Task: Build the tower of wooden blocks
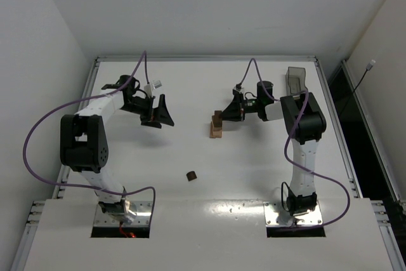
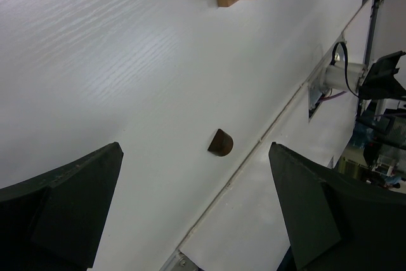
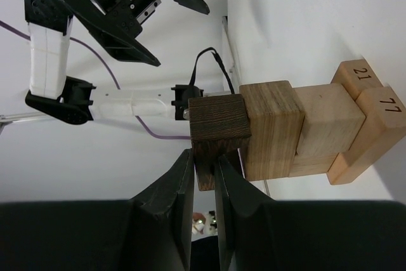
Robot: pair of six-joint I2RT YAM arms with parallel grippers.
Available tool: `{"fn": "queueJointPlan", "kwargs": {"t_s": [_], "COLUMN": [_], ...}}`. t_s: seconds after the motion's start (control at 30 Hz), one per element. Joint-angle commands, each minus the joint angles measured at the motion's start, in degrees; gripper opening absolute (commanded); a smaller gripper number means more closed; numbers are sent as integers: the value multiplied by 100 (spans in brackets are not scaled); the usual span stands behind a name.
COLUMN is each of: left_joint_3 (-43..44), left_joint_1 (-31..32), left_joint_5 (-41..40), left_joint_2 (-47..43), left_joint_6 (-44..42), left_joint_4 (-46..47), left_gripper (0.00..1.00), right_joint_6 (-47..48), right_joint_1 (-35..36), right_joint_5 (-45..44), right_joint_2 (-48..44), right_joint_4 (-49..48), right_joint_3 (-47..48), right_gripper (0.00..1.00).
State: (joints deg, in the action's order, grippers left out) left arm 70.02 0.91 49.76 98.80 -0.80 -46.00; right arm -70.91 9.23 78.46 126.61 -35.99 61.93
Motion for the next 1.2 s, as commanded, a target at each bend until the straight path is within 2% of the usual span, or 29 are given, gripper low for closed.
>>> {"fn": "queueJointPlan", "kwargs": {"t_s": [0.0, 0.5, 0.8, 1.03, 1.17], "left_joint_3": [196, 196, 144, 144, 144], "left_joint_1": [-73, -73, -73, -73, -73], "left_joint_5": [166, 166, 166, 166, 166], "left_joint_2": [-2, -2, -2, -2, -2], "left_joint_6": [-87, -87, -87, -87, -87], "left_joint_4": [73, 73, 73, 73, 73], "left_gripper": [100, 100, 100, 100, 100], "right_joint_6": [166, 218, 543, 1614, 3229], "right_joint_1": [52, 105, 105, 157, 158], "right_joint_5": [144, 311, 574, 689, 636], "right_joint_2": [-154, -48, 4, 57, 267], "right_joint_4": [-339, -453, 117, 1575, 3690], "right_joint_3": [223, 574, 627, 1031, 1749], "right_gripper": [5, 0, 0, 0, 0]}}
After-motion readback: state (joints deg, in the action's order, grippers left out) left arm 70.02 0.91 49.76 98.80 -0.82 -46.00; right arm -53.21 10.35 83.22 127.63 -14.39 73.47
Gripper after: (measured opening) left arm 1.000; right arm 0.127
